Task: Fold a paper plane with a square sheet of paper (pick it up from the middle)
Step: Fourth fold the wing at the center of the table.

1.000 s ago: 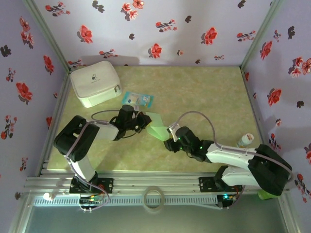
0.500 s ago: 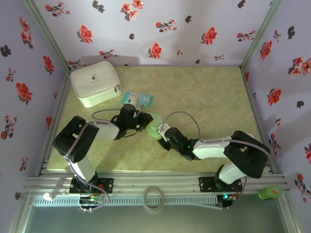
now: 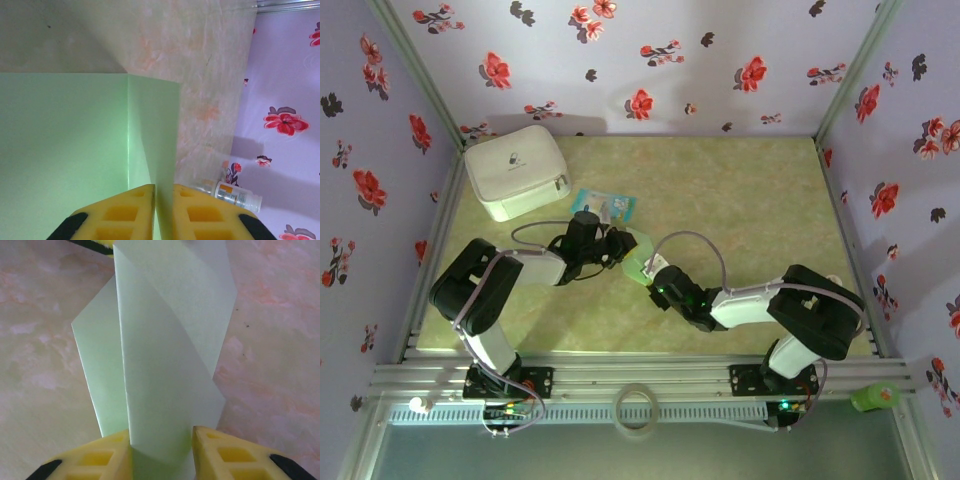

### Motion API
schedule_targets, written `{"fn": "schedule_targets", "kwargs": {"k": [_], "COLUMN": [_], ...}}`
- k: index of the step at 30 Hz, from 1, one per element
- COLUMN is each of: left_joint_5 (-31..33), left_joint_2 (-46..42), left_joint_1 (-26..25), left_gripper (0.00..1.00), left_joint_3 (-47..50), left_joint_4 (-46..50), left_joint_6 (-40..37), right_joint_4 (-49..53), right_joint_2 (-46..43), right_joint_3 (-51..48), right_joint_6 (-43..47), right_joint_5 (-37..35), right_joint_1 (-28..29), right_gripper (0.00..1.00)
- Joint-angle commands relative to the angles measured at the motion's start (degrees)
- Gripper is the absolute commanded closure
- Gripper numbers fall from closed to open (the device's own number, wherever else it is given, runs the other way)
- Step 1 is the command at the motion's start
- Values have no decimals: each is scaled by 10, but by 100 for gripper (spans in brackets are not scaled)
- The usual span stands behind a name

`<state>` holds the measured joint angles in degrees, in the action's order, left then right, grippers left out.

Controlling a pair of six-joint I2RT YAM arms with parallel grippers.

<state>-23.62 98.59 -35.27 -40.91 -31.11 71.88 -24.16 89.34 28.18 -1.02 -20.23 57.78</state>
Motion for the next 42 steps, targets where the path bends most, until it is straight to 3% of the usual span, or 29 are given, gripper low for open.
{"fn": "schedule_targets", "kwargs": {"k": [1, 7, 11, 18, 30, 42], "left_joint_5": [-8, -6, -4, -3, 5, 4], "left_joint_2": [-10, -11, -13, -11, -15, -16], "left_joint_1": [-2, -1, 5, 16, 22, 23], "left_gripper": [84, 83, 74, 68, 95, 97], "left_joint_3": [-16, -21, -22, -31, -36, -38], "left_joint_4": [9, 20, 35, 71, 86, 89], "left_joint_6": [-14, -19, -27, -43, -53, -53], "right_joint_4": [-20, -18, -20, -20, -5, 2], "right_joint_2": [2, 3, 5, 13, -5, -19], "right_joint_3": [-2, -3, -3, 2, -10, -21], "right_joint_6": [-17, -18, -15, -11, -37, -54], "right_joint_5": [-13, -7, 4, 30, 33, 37], "right_joint_1": [5, 5, 5, 5, 6, 5], "right_gripper": [70, 79, 84, 85, 82, 85]}}
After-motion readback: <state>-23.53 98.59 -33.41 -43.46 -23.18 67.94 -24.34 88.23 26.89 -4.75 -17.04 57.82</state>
